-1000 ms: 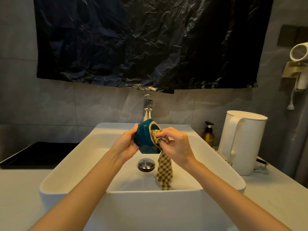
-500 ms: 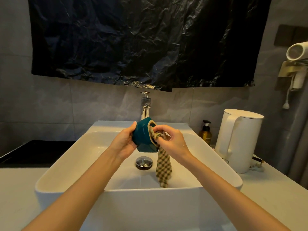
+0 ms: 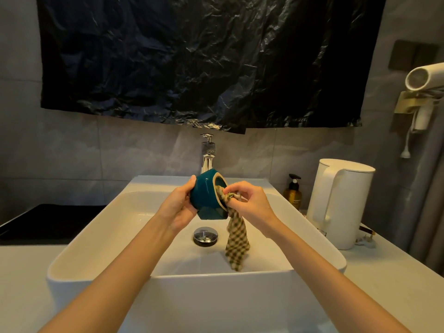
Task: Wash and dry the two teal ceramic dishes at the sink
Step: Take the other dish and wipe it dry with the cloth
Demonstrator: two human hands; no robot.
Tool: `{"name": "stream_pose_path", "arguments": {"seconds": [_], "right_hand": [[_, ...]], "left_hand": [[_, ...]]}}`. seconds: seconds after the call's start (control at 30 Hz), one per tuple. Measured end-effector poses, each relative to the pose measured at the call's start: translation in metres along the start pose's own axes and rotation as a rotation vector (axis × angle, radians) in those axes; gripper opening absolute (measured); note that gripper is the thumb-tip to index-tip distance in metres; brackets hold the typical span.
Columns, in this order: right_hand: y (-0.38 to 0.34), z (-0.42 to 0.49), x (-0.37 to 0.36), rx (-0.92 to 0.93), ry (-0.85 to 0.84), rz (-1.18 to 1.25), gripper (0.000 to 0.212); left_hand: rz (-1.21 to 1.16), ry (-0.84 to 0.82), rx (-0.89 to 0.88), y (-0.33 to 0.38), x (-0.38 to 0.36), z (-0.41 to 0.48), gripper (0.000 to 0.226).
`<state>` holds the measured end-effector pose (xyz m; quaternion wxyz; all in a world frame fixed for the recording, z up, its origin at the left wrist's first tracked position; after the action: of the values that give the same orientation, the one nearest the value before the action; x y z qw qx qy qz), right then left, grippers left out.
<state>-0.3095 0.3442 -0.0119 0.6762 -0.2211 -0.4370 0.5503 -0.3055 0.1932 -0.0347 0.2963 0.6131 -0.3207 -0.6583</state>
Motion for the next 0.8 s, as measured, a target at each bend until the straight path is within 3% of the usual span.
{"name": "stream_pose_path", "arguments": {"seconds": [0.17, 0.33, 0.6, 0.8], "right_hand": [[-0.001, -0.003, 0.002, -0.051, 0.052, -0.06, 0.016], [-0.006, -0.009, -0.004, -0.073, -0.092, 0.105, 0.016], [-0.001, 0.003, 0.011, -0.041, 0.161, 0.057, 0.016], [0.008, -0.005, -0.004, -0.136, -0.051, -0.021, 0.015]], "left_hand": [[0.033, 0.001, 0.008, -0.001, 0.001, -0.001, 0.026], [0.04, 0.019, 0.01, 0.0, 0.004, 0.0, 0.029], [0.057, -0.04, 0.047, -0.006, -0.007, -0.006, 0.022], [0.036, 0.024, 0.021, 0.0, -0.003, -0.006, 0.02]]}}
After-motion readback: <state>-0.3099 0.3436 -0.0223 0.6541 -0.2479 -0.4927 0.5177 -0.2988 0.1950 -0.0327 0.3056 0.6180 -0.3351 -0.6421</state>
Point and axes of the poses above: each hand's wrist, its own z-axis towards the middle knuckle, its own x-axis out of the back of the hand, y = z × x, the point moved 7 cm from there along z, towards the middle knuckle
